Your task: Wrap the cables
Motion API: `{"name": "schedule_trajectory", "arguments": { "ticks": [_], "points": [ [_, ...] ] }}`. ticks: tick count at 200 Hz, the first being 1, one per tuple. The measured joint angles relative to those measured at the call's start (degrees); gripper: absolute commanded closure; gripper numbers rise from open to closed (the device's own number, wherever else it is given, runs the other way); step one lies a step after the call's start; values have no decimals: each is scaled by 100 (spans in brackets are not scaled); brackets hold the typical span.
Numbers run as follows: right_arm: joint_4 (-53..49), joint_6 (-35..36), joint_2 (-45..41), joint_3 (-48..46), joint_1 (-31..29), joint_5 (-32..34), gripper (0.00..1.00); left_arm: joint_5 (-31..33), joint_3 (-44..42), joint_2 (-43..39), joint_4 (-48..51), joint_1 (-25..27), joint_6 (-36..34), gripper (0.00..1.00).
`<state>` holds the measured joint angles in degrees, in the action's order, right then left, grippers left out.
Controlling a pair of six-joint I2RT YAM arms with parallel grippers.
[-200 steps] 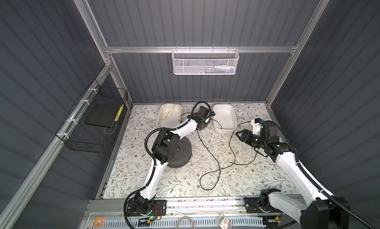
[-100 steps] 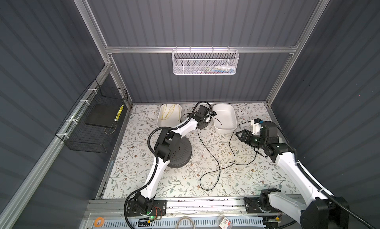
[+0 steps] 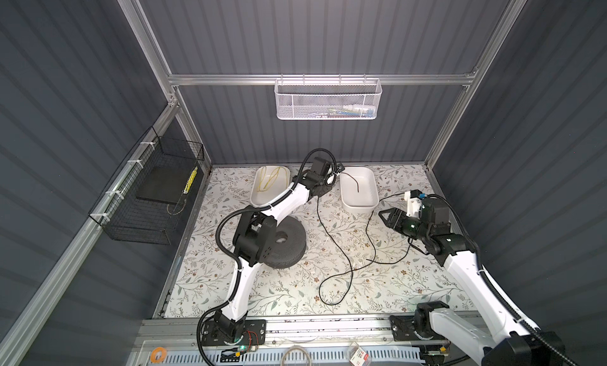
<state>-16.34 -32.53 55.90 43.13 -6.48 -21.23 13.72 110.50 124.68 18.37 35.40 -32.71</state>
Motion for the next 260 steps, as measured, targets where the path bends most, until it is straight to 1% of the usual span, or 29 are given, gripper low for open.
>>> {"name": "schedule_trajectory", "arguments": {
  "ticks": [25, 55, 89, 121, 138, 162, 180, 190, 206, 214, 220, 228, 239, 260],
  "points": [
    [0, -9, -87, -9, 0, 0, 43, 17, 0, -588, 9, 0, 192, 100],
    [-4, -55, -149, -48, 0, -22, 43, 13, 0, -1056, 151, 0, 481, 100],
    [-85, -44, -184, -50, -11, -37, 38, -212, 17, -1539, 446, 0, 1117, 100],
    [-177, -20, -133, -358, -160, 210, 36, -267, 417, -1912, 844, 0, 1657, 100],
    [-201, -22, 109, -625, -330, 328, 36, -264, 581, -2175, 992, 0, 1858, 100],
    [-140, -52, 658, -927, -632, 505, 38, -264, 586, -2583, 1123, 0, 2041, 100],
    [70, -142, 1056, -1137, -675, 616, 39, -269, 586, -2833, 1187, 0, 2133, 100],
    [177, -177, 1294, -1200, -675, 658, 42, -273, 586, -2944, 1222, 0, 2166, 100],
    [387, -175, 1720, -1200, -686, 656, 51, -286, 551, -3095, 1248, 0, 2203, 100],
    [511, -197, 1917, -1200, -706, 643, 62, -289, 511, -3163, 1250, 0, 2208, 100],
    [590, -179, 2041, -1200, -726, 645, 74, -286, 485, -3200, 1252, 0, 2208, 100],
    [660, -216, 2151, -1202, -756, 647, 87, -289, 452, -3241, 1252, 0, 2208, 100],
    [688, -214, 2138, -1211, -793, 673, 99, -282, 428, -3265, 1266, 0, 2208, 100],
    [590, -284, 1615, -1209, -844, 857, 100, -162, 417, -3270, 1373, 0, 2205, 100]
  ]
}}
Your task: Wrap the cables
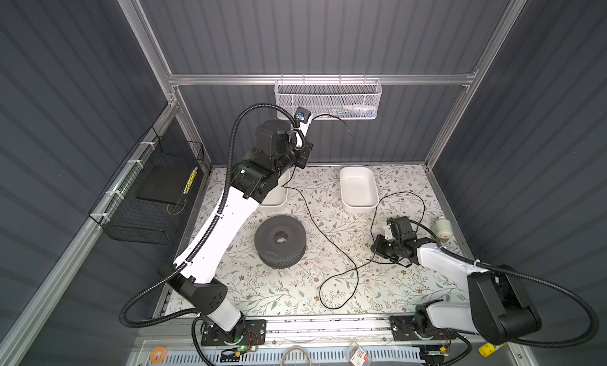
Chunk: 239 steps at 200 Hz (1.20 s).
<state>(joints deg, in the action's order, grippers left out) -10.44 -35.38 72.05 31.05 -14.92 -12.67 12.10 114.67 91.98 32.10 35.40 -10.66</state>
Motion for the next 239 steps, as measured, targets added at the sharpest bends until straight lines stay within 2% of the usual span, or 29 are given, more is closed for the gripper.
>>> {"name": "schedule_trajectory", "arguments": {
  "ticks": [29, 50, 71, 96, 138, 156, 178, 219, 239],
  "points": [
    [-621, 101, -1056, 662, 81, 317, 100, 509, 0, -17, 105, 0, -7, 100],
    [-870, 210, -1307, 1718, 562, 313, 100, 1143, 0, -72, 160, -24, -70, 100],
    [-966, 284, -1051, 2830, 1200, 184, 100, 1720, -2, -199, 184, -140, -144, 100],
    [-981, 238, -470, 3703, 1886, -92, 100, 2229, -140, -516, 179, -527, -199, 100],
    [-944, -63, 586, 4083, 2704, -525, 100, 2835, -511, -1156, 181, -1038, -284, 100],
    [-942, -131, 702, 4035, 2680, -673, 100, 2791, -557, -1333, 243, -1036, -258, 100],
    [-879, -162, 461, 3827, 2400, -870, 100, 2468, -588, -1403, 341, -1036, -98, 100],
    [-693, -70, -426, 2929, 1318, -1029, 100, 1366, -643, -1211, 503, -1036, 422, 100],
    [-671, -57, -601, 2549, 879, -1143, 100, 673, -643, -1029, 516, -1036, 732, 100]
  ]
}}
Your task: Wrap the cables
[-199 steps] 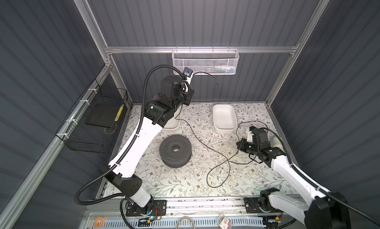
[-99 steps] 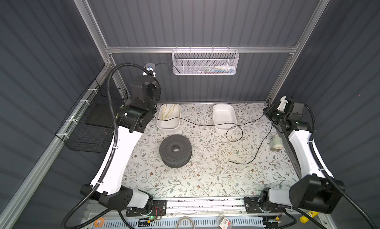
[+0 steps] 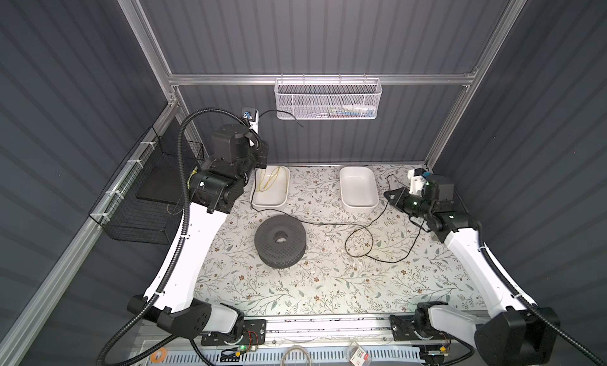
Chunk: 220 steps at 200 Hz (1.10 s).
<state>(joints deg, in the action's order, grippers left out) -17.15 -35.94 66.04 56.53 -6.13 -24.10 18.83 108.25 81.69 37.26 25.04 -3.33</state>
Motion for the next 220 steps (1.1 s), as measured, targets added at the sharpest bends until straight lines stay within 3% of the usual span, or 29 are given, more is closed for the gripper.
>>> {"name": "schedule_trajectory", "arguments": {
  "ticks": [26, 53, 113, 155, 187, 220],
  "points": [
    [-11, -2, 7, -155, -61, -63, 100, -811, 44, 221, -7, 37, 372, 100],
    [118, -26, -192, -245, -140, -201, 100, -1213, 304, 627, -83, 256, 684, 100],
    [116, -103, -1329, -389, -345, -450, 100, -1403, -402, 1515, -404, 1576, 1276, 100],
    [33, -114, -1880, -439, -345, -619, 100, -1279, -1014, 2046, -518, 1888, 1716, 98],
    [-101, -98, -2083, -439, -345, -811, 100, -758, -1126, 2124, -560, 1947, 1685, 100],
    [-315, 46, -2149, -439, -345, -916, 100, -48, -227, 2411, -249, 1871, 1117, 100]
  ]
}}
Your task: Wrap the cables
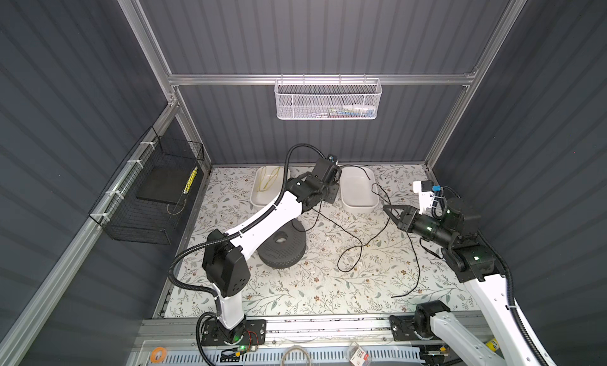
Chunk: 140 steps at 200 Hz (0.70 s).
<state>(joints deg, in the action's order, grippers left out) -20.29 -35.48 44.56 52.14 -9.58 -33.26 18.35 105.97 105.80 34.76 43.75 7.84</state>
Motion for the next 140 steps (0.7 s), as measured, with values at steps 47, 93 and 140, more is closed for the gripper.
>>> {"name": "schedule_trajectory", "arguments": {
  "ticks": [47, 93, 140],
  "points": [
    [-249, 190, 0, -4, 0, 46, 100, 31, 1711, 201, 227, -686, -343, 92],
    [-321, 203, -35, -7, 2, -9, 100, -343, 2208, 426, 229, -1001, -286, 83],
    [-348, 188, -221, -11, 4, -105, 100, -750, 1478, 1386, 127, -1003, -2, 78]
  ]
}}
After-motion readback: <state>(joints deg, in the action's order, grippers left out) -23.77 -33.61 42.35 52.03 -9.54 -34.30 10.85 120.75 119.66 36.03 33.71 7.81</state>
